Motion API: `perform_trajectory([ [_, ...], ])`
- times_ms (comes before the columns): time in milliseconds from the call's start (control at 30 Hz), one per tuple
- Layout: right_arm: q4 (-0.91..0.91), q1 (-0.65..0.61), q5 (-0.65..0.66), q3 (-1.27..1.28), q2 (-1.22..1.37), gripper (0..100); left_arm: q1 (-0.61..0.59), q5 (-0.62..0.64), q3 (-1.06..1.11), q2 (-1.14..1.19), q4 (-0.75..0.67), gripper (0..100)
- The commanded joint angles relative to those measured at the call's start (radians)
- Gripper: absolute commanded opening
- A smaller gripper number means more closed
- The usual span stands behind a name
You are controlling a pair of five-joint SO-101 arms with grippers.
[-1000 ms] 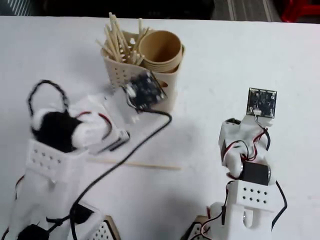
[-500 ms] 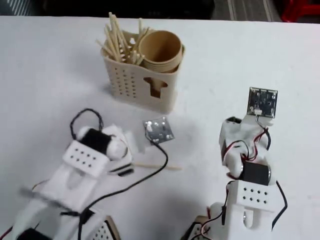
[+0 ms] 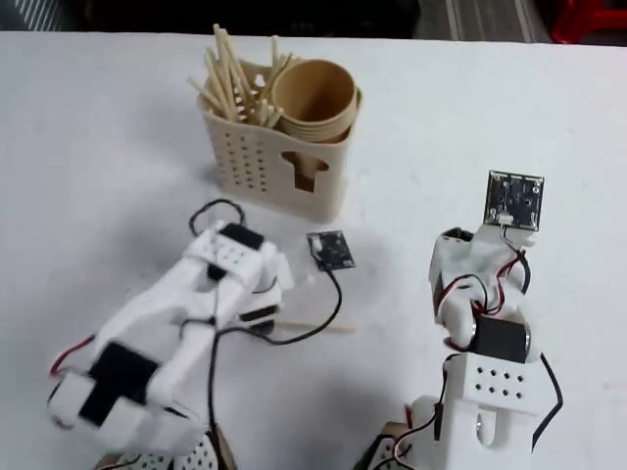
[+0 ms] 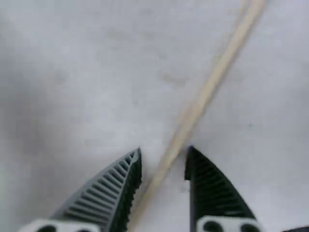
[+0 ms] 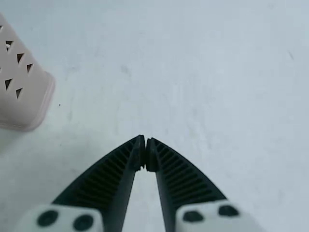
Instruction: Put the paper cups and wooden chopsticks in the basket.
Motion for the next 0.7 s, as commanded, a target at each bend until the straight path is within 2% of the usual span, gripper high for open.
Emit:
perform_trajectory([
  [0,-0.016,-0.005,0.002,-0.005,-0.008,1.8,0.002,-0.008,-0.129,0.091,0.066,5],
  [67,-0.016,-0.005,0.002,-0.005,-0.008,1.8,0.002,-0.008,-0.161,0.124,0.097,2],
  [267,-0.016,-0.005,0.002,-0.005,-0.008,1.8,-0.005,-0.003,-0.163,0.077,0.149,2],
  [667,-0.016,-0.005,0.002,-0.005,-0.008,1.8,-0.005,0.002,-0.153,-0.410,0.356,2],
])
